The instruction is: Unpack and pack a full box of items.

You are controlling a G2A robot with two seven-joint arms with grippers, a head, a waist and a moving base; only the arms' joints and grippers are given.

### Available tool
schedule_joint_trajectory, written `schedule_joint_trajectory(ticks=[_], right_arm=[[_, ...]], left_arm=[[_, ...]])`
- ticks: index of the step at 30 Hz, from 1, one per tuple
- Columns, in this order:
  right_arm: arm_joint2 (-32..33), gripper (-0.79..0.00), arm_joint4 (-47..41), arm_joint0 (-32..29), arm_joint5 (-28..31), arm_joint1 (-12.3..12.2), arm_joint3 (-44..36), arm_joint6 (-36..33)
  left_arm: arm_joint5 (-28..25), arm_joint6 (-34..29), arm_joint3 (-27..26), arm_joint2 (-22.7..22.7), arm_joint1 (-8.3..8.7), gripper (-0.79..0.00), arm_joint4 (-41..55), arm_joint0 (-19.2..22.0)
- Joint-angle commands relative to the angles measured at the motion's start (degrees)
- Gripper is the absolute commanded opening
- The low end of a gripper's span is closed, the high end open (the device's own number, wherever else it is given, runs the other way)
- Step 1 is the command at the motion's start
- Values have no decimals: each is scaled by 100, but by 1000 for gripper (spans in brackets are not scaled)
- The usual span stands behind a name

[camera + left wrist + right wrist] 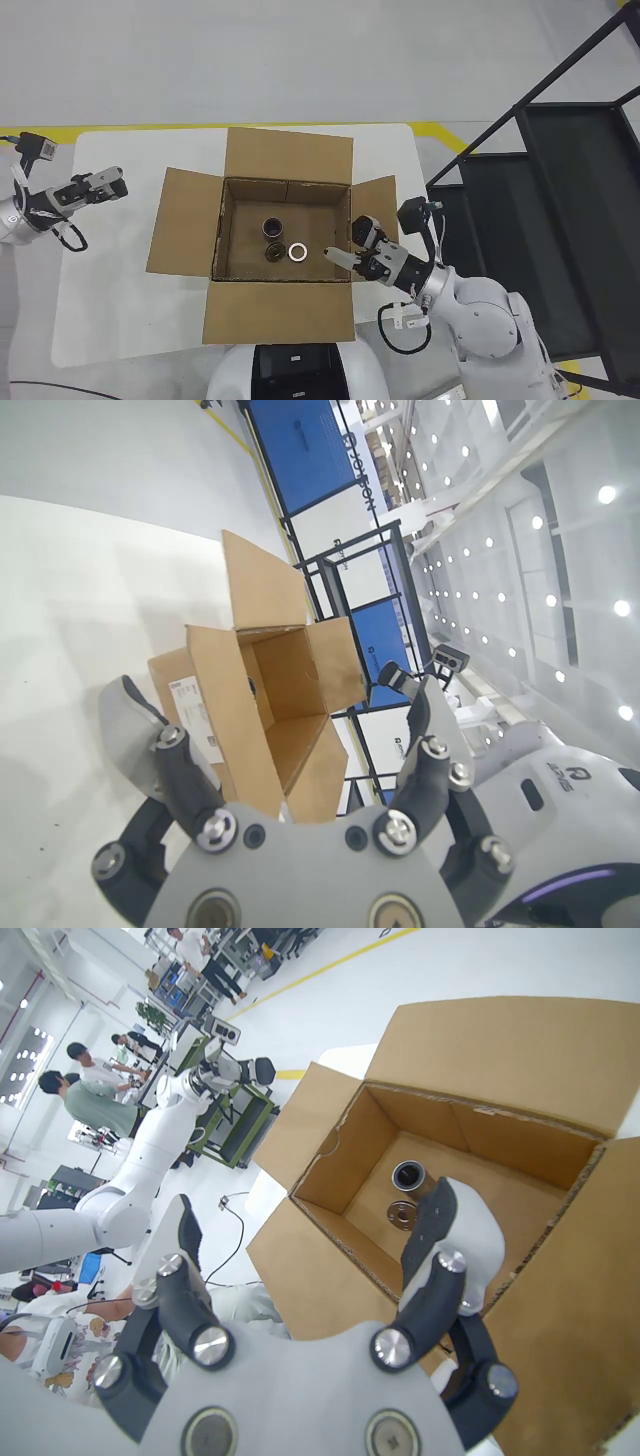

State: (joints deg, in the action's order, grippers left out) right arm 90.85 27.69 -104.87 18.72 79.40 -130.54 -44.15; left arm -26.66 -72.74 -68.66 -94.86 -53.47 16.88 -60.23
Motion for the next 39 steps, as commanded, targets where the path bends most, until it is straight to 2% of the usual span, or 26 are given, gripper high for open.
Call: schedule_joint_trajectory(ticks=[1,5,9,14,20,22,24,28,31,39], right_arm=[[143,0,-148,-127,118,-11,100,265],[354,0,-303,-419,243,-27,387,824],[436,0,-189,-563,65,-39,664,1183],[344,0,-121,-563,41,-55,813,1484],[511,0,-215,-888,844,-84,485,2148],[706,0,-143,-1075,782,-79,402,2539],[870,0,153,-1255,352,-69,342,2817],[790,0,759,-1314,-488,-62,329,2848],[551,0,934,-1105,-757,-68,525,2673],[-171,0,647,-380,-253,-106,1102,2064]], left_arm=[[-54,310,182,98,-10,0,-195,46],[-113,955,398,352,-37,0,-794,122],[-24,1161,574,765,-101,0,-1011,228],[-13,815,870,1095,-183,0,-358,424],[-45,565,1014,1187,-186,0,-107,544],[-39,482,986,1196,-182,0,-23,546],[-14,380,936,1222,-181,0,87,536],[142,-62,745,1329,-201,0,583,528],[268,-412,518,1403,-214,0,962,533],[539,-871,-202,1647,-237,0,1344,585]])
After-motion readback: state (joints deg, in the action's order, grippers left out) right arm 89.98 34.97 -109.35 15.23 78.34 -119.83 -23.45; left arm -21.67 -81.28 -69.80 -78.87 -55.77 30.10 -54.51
